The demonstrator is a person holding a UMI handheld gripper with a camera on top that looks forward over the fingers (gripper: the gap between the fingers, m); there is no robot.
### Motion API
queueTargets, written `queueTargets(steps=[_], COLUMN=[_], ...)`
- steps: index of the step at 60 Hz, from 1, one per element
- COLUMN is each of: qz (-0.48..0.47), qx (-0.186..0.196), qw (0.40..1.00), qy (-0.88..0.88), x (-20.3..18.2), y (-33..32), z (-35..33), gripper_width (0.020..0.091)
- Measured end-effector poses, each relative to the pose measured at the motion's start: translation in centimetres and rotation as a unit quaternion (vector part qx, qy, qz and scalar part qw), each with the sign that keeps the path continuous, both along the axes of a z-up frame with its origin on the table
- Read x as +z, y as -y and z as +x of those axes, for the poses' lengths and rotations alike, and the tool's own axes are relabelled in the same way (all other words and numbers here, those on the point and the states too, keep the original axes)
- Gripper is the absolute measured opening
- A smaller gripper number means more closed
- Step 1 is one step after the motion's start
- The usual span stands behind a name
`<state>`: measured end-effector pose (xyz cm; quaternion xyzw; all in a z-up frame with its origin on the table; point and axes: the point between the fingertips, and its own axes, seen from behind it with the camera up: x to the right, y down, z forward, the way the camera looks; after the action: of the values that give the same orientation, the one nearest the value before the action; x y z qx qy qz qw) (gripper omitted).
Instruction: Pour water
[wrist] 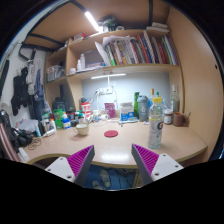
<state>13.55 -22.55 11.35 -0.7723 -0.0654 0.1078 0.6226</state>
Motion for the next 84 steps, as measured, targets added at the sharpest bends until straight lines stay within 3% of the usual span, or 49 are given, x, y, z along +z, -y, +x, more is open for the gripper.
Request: queueTargets(steps=[22,46,74,79,82,84], qz=[0.022,0.037,0.045,0.049,0.047,0.053], qx=[-0.032,-0.134,-0.117,-0.113,-0.108,-0.111], qw=[0.999,0.988,0.991,0.991,0.991,0.991], qy=[0.030,0.059,0.055,0.060,0.061,0.056], x=[0.6,-2.2,-2.8,-3.0,-3.3,-3.3], y=[-2.7,-13.8,-24.7,-25.9,-26.3,-26.5], z=[3.1,14.6,16.6,16.5,16.3,16.3], gripper_width=[0.0820,0.0821,0.0816,0.0779,0.0634,0.0613])
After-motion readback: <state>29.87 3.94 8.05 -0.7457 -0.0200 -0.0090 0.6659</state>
